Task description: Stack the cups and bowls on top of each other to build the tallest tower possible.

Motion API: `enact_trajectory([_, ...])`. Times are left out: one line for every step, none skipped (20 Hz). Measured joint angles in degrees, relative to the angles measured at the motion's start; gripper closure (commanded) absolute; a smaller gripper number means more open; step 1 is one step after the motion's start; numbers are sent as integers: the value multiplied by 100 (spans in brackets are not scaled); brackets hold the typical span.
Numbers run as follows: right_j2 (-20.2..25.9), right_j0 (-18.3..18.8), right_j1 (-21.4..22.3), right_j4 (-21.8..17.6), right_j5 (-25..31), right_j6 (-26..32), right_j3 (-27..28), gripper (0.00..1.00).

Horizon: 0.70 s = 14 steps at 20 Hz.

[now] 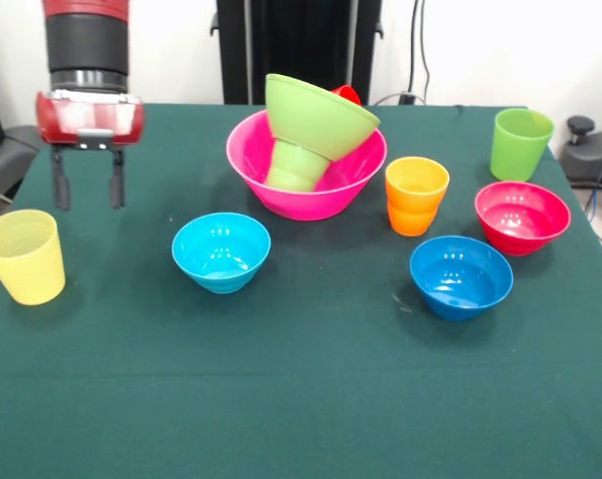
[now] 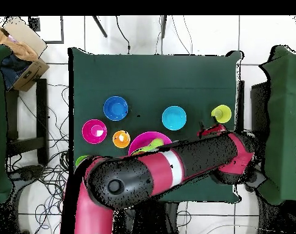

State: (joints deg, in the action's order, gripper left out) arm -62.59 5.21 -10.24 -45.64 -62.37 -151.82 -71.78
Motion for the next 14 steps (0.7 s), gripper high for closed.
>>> enact_trajectory([0,20,-3,1,0,0,0,0])
enact_trajectory([0,61,-29,-13,0,0,1,0])
enact_trajectory([0,102,-56,-27,0,0,2,0])
enact_trajectory([1,106,-73,-39,0,0,2,0])
enact_trajectory([2,101,-121,-69,-1,0,2,0])
enact_trajectory([1,95,-137,-78,-1,0,2,0])
enact_trajectory([1,89,-152,-84,-1,0,2,0])
enact_trajectory([1,75,-182,-88,-1,0,3,0])
enact_trajectory([0,59,-217,-88,-1,0,2,0])
enact_trajectory([2,46,-242,-88,-1,0,3,0])
enact_trajectory([1,36,-259,-91,-1,0,3,0])
enact_trajectory([1,27,-275,-94,-1,0,2,0])
enact_trajectory([0,18,-288,-95,-1,0,4,0])
enact_trajectory([0,9,-303,-99,-1,0,3,0])
